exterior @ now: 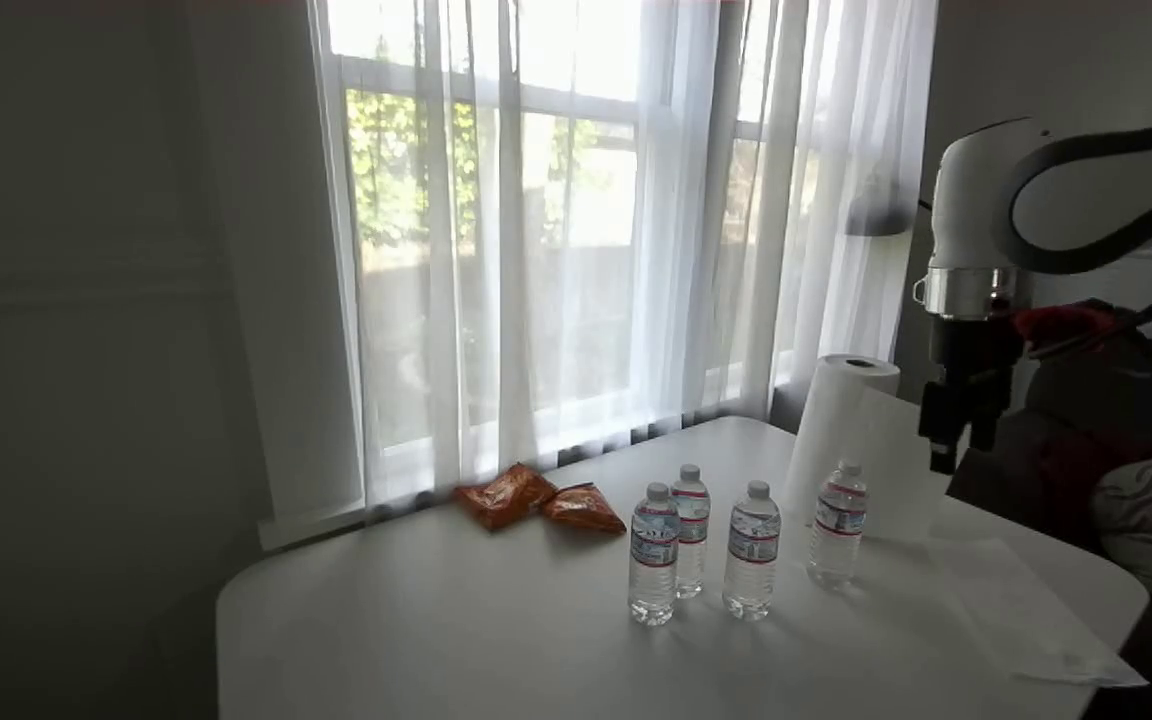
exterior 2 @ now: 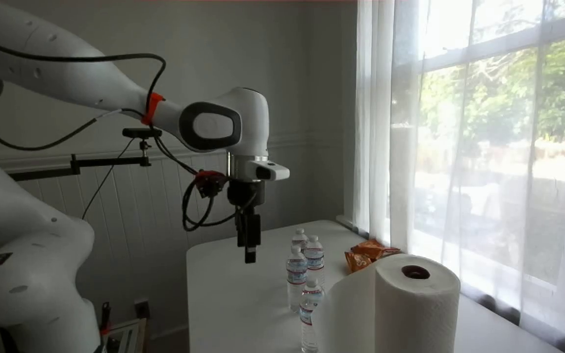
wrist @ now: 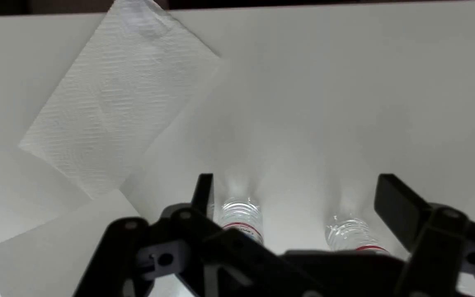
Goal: Remove a piece of paper towel from the roll and put it on the table
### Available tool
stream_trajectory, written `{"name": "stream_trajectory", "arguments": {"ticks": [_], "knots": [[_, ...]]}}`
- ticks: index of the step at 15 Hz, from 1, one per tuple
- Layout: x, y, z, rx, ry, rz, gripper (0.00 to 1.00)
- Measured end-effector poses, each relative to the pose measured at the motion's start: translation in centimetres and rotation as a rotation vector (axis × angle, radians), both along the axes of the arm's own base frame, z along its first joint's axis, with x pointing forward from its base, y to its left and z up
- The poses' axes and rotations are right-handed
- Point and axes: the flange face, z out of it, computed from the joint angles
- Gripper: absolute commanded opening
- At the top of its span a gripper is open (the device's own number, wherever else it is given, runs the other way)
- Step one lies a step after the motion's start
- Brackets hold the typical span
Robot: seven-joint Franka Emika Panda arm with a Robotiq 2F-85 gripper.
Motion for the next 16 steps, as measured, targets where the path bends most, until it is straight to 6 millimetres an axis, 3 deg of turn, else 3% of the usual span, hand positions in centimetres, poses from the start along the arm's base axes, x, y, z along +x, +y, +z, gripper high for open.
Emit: {"name": "stream_trajectory", "arguments": {"ticks": [6,12,16], "knots": [[-0.1,-3.4,-5.6,0.019,-0.062,-0.066,1.00],[-0.1,-4.0,-6.3,0.020,-0.053,-0.088,1.00],[-0.3,-5.8,-9.8,0.000,0.018,-0.145,1.00]]}}
